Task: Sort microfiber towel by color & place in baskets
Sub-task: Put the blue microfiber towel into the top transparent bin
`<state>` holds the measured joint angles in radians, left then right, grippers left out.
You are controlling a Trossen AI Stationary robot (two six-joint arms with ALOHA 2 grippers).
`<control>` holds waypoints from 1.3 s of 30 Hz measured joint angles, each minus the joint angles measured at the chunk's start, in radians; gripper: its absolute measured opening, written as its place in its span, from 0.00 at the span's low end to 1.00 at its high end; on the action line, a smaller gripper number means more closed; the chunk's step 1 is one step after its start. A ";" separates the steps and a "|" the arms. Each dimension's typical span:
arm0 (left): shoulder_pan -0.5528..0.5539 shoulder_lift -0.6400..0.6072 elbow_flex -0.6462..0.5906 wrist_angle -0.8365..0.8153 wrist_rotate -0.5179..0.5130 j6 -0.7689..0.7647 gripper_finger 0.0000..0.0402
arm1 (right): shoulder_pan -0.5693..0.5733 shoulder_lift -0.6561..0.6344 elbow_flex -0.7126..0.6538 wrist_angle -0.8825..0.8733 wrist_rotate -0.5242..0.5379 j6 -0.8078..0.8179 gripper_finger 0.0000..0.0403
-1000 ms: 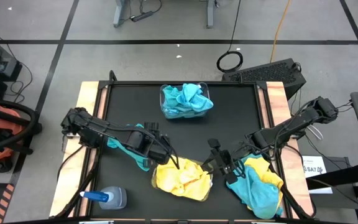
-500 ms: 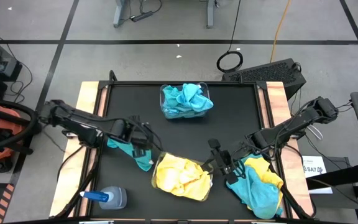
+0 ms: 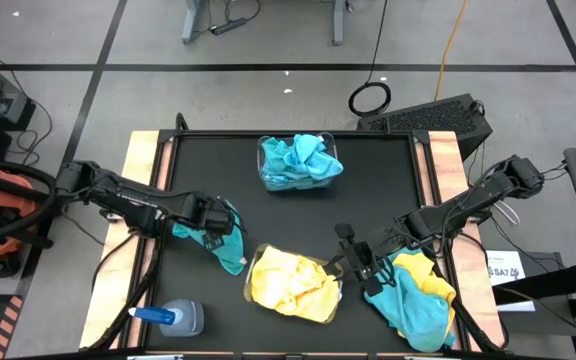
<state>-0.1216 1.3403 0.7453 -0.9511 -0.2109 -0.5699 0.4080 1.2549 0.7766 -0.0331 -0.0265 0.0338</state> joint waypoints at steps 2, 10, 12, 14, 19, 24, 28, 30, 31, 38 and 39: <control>0.017 0.000 -0.025 0.047 0.023 0.004 0.86 | 0.000 0.000 0.000 0.000 0.000 0.004 0.45; 0.090 -0.001 -0.147 0.203 0.152 0.052 0.95 | 0.000 0.000 0.000 -0.001 0.002 0.006 0.45; 0.104 -0.004 -0.176 0.242 0.171 0.055 0.91 | 0.000 0.000 0.000 -0.001 0.003 0.006 0.45; 0.115 -0.005 -0.190 0.261 0.194 0.066 0.84 | 0.000 0.000 0.000 -0.001 0.003 0.006 0.45; 0.122 -0.003 -0.196 0.306 0.239 0.112 0.57 | 0.000 0.000 0.000 -0.002 0.003 0.006 0.45; 0.123 -0.002 -0.197 0.377 0.263 0.146 0.19 | 0.000 0.000 0.000 -0.002 0.004 0.003 0.45; 0.123 0.002 -0.168 0.384 0.255 0.162 0.06 | 0.000 0.000 0.000 -0.003 0.004 0.003 0.45; 0.123 0.006 -0.142 0.379 0.231 0.172 0.06 | 0.000 0.000 0.000 -0.004 0.004 0.003 0.45; 0.123 0.005 -0.123 0.366 0.218 0.183 0.06 | 0.000 0.000 0.000 -0.007 0.005 0.005 0.45; 0.142 0.003 0.094 0.193 0.026 0.276 0.05 | 0.000 0.000 0.000 -0.051 0.006 0.042 0.45; 0.149 0.002 0.135 0.170 -0.004 0.294 0.05 | 0.000 0.000 0.000 -0.057 0.009 0.048 0.45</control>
<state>0.0272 1.3427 0.8801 -0.7806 -0.2151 -0.2758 0.4080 1.2552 0.7769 -0.0898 -0.0178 0.0815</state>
